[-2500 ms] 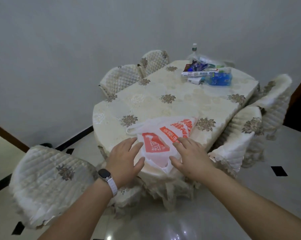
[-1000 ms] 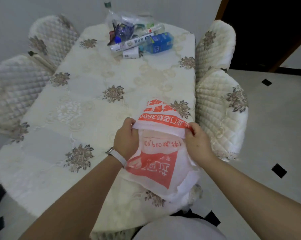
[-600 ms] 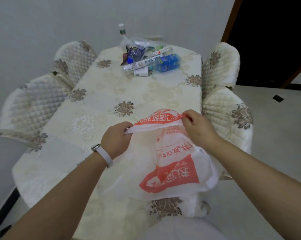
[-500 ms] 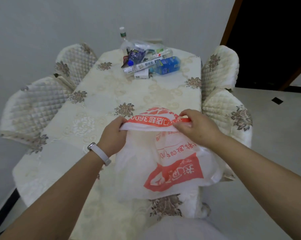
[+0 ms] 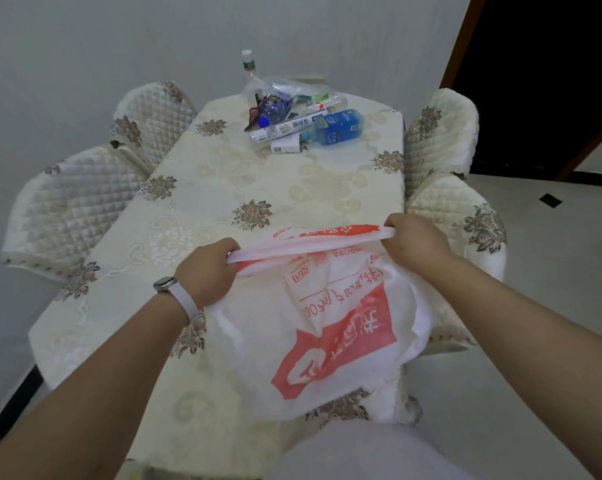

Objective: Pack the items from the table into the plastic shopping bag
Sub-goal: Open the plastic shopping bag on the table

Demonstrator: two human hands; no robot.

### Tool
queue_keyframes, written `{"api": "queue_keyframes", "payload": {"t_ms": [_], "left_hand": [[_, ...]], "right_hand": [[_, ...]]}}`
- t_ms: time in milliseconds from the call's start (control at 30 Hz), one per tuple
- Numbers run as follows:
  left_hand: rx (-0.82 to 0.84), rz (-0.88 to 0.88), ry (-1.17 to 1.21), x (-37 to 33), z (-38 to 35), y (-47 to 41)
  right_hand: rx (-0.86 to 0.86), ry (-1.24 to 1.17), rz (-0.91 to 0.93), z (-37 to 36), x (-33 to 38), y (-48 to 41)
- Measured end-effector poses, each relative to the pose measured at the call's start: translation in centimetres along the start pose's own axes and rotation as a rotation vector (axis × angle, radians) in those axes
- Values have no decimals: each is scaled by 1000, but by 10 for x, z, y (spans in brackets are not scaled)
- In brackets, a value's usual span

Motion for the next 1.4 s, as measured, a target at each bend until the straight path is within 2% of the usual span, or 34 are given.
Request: {"api": "queue_keyframes", "payload": {"t_ms": [100,167,233,267,333,433,533,633,767,933,1000,1100,1267,1333,1400], "left_hand": [[-21,-55,-24,-7,1,5],[-202,-237,-105,-33,9,20],[-356,-456,-10,-71,4,53],[-338,-541,58,-88,-11,72],[-174,-603,119,-109,-57,100],[31,-454,134,-109,-131,97],[163,-355,45,-111,-178,78],[206,-324,-21,-113,-202,67],[427,-306,-169,-104,-231,66],[551,-209,-142,-93,-244,77],[472,-198,-100,-90,-242,79],[263,-203,-38,-86,-228,73],[-6,-286,-22,-87,-206,45],[-43,-276,-43,-89,-207,34],[3,-197,8,-91,-211,21]], "right_hand": [[108,-131,-18,-12,5,12],[180,-221,-43,-20,9,19],[217,-275,-55,-27,14,25],[225,-282,-59,-30,17,28],[253,-262,-65,-37,22,33],[289,-216,-77,-48,21,41],[275,-257,-106,-53,11,45],[307,-320,-139,-55,1,44],[249,-434,-205,-51,-10,35],[141,-416,-114,-25,-4,10],[137,-371,-61,-18,-3,2],[200,-325,-41,-21,-5,10],[153,-519,-152,-26,-23,45],[142,-579,-171,-25,-31,64],[160,-562,-158,-27,-38,84]]}}
Point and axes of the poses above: each hand's wrist, its own y-axis away from the middle knuckle, its own z-axis out of the back of the hand, x = y × z, the point moved 5 cm from there along -y, towards the middle knuckle, and after that the axes turned 9 degrees about -x, right-handed, at the moved point
